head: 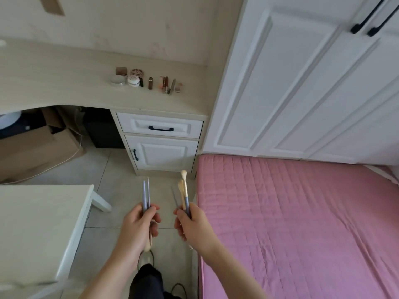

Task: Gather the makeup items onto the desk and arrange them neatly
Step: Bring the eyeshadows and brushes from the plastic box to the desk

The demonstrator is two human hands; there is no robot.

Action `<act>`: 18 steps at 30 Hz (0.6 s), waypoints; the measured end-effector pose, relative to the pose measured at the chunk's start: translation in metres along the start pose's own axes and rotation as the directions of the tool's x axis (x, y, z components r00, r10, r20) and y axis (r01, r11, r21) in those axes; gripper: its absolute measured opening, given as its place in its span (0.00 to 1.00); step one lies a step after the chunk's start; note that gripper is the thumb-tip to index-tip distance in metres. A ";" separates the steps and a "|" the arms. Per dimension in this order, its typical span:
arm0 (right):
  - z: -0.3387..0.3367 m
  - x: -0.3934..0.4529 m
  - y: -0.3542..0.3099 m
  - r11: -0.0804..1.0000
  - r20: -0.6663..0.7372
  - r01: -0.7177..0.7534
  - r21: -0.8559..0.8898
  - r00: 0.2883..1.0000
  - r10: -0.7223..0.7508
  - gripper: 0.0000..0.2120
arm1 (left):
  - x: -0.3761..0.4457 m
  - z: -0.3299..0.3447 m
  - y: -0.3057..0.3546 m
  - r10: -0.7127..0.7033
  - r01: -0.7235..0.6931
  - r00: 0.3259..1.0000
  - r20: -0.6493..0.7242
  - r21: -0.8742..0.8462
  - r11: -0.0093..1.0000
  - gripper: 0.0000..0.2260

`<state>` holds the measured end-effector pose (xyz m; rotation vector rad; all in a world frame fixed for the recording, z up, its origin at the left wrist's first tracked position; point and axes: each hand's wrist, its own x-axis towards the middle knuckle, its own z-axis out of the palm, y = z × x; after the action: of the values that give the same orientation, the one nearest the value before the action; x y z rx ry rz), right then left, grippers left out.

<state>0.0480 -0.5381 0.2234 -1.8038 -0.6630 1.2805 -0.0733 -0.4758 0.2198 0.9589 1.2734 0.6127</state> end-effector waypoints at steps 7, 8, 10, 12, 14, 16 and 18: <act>0.016 0.068 -0.035 0.999 0.009 -0.023 0.032 1.000 0.023 0.07 | 0.071 -0.009 0.034 -0.017 0.017 1.000 0.017 -0.005 1.000 0.06; 0.019 0.079 -0.042 0.999 0.005 -0.025 0.041 1.000 0.025 0.07 | 0.084 -0.011 0.042 -0.022 0.022 1.000 0.019 -0.001 1.000 0.06; 0.027 0.101 -0.057 0.998 -0.006 -0.028 0.048 1.000 0.028 0.07 | 0.110 -0.018 0.058 -0.030 0.030 0.999 0.022 0.008 1.000 0.06; 0.036 0.123 -0.075 0.999 -0.014 -0.024 0.041 1.000 0.025 0.07 | 0.136 -0.026 0.076 -0.036 0.036 0.999 0.030 0.027 0.999 0.06; 0.045 0.146 -0.094 0.999 -0.018 -0.022 0.042 1.000 0.022 0.07 | 0.162 -0.035 0.094 -0.043 0.041 0.998 0.040 0.051 0.998 0.06; 0.054 0.167 -0.113 0.999 -0.025 -0.011 0.053 1.000 0.012 0.07 | 0.188 -0.042 0.112 -0.049 0.046 0.997 0.055 0.056 0.997 0.06; 0.062 0.188 -0.130 0.998 -0.035 0.000 0.064 0.999 0.002 0.07 | 0.213 -0.047 0.127 -0.057 0.053 0.996 0.065 0.054 0.997 0.06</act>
<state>0.0598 -0.3016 0.2269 -1.7705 -0.5956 1.2542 -0.0566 -0.2244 0.2200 0.9762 1.2569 0.5031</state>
